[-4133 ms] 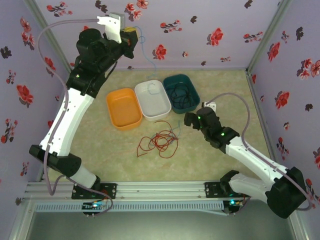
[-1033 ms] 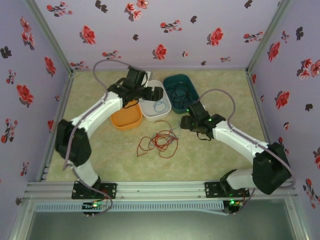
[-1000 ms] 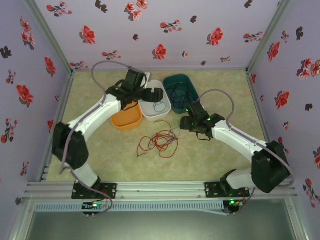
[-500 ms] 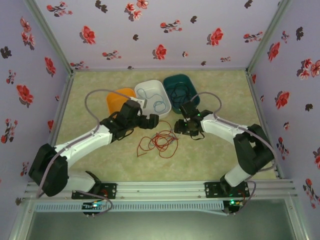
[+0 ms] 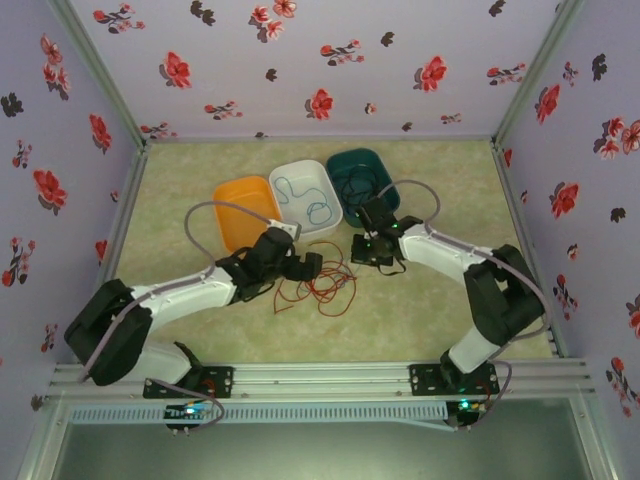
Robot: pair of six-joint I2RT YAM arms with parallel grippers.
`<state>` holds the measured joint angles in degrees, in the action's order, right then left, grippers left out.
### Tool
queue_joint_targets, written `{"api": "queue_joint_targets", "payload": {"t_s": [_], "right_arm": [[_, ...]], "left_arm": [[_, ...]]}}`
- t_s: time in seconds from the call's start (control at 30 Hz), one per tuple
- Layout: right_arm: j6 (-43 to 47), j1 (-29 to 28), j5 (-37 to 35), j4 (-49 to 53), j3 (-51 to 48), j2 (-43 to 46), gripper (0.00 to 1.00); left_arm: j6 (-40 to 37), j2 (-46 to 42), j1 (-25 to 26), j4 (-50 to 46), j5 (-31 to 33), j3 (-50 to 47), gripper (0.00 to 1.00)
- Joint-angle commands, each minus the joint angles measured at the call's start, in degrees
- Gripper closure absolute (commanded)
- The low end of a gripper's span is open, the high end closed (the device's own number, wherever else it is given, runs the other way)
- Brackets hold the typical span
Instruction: Untangle the cables
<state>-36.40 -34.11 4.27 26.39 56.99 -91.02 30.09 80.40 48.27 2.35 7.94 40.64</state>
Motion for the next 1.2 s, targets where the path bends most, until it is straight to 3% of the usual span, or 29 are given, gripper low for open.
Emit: {"api": "queue_joint_targets", "payload": {"t_s": [0.0, 0.1, 0.5, 0.77, 1.17], "right_arm": [[0.60, 0.10, -1.77, 2.80, 1.56, 4.28, 0.95], [0.47, -0.23, -1.37, 4.12, 1.80, 6.68, 1.00], [4.64, -1.66, -2.52, 8.53, 4.00, 19.07, 1.00], [9.94, -1.65, -1.99, 11.03, 9.57, 28.04, 1.00], [14.55, -1.64, -1.90, 14.22, 16.12, 32.70, 1.00]], "left_arm": [[-0.50, 3.19, 1.61, 2.88, 1.69, 1.53, 0.01], [-0.81, 6.35, 2.31, 2.66, 1.70, 3.55, 0.01], [0.19, 12.88, 3.39, 1.09, 1.10, 6.04, 0.14], [0.84, 15.65, 3.44, 1.31, -1.48, 5.96, 0.33], [1.77, 18.57, 3.93, 1.89, -5.30, 5.95, 0.77]]}}
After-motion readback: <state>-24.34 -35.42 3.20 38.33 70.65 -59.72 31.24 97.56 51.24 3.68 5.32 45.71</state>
